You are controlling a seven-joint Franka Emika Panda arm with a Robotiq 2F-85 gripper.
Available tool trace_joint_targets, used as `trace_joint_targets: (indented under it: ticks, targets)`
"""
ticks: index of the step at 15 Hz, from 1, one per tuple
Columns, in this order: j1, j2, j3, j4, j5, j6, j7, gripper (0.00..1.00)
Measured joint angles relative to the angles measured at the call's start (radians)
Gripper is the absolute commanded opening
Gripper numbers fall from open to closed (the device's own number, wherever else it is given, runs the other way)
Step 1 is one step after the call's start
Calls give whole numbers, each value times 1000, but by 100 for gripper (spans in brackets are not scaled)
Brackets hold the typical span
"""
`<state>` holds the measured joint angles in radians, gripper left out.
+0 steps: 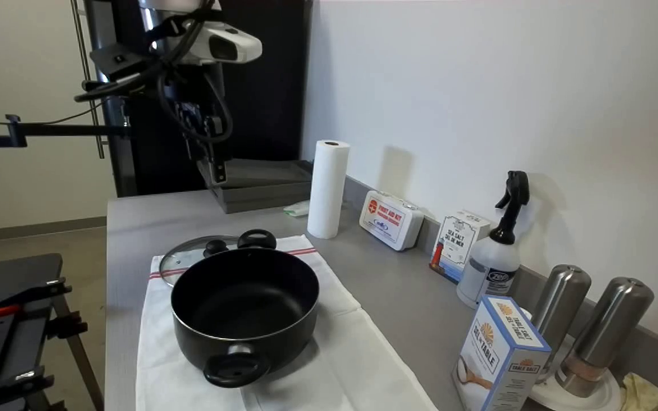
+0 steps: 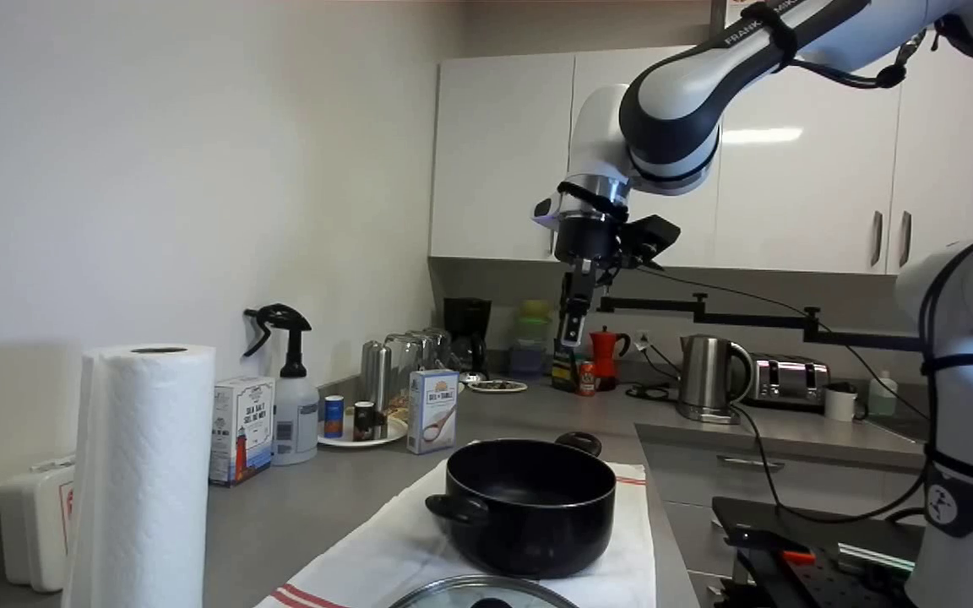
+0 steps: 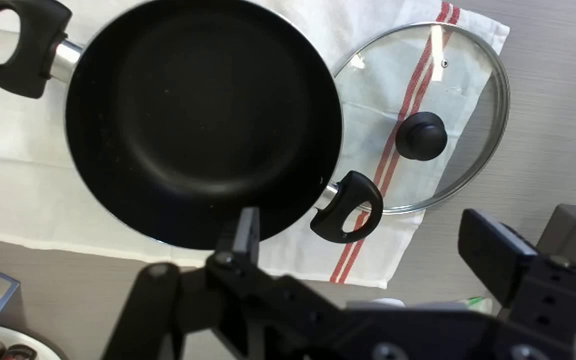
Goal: Put the lid on the pot
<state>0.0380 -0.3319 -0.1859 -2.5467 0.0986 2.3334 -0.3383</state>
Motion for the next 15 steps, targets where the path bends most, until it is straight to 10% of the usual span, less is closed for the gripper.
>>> trace_joint_targets:
  ticks: [15]
  targets:
    - [18,130,221,-27,-65,134,238,100]
